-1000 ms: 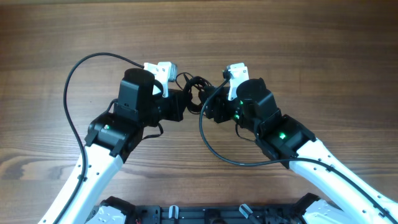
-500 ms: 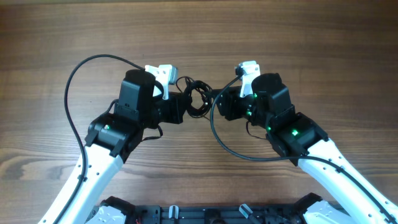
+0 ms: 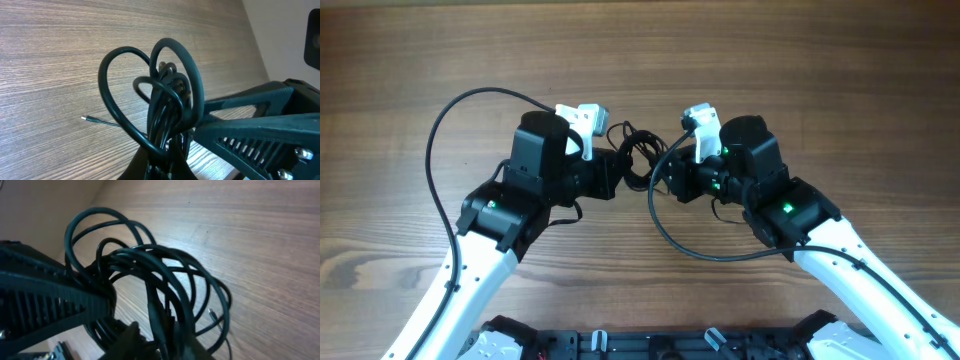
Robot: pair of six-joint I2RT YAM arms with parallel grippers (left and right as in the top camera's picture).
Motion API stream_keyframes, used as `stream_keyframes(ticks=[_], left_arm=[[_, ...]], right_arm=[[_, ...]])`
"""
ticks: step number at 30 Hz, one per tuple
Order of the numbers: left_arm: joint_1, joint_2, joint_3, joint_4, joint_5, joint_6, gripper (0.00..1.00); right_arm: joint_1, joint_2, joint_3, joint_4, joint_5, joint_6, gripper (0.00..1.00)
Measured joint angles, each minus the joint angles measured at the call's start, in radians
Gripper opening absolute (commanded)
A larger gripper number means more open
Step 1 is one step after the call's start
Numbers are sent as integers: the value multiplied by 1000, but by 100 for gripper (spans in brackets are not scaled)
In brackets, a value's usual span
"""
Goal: Untangle cables
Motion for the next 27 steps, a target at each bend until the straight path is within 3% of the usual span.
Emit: stream_keyframes(ticks=[10,22,23,27], left_arm=[[0,0,0,10,0,0,4],[5,11,1,109,135,0,4],[5,13,1,114,151,0,4],[6,24,1,103,194,3,4]], right_arm=[[0,0,-2,51,-157,66,6],[-3,37,-3,114,-70,171,7],[-3,51,-3,124,-67,174,13],[0,116,-3,156,-67,185,61]])
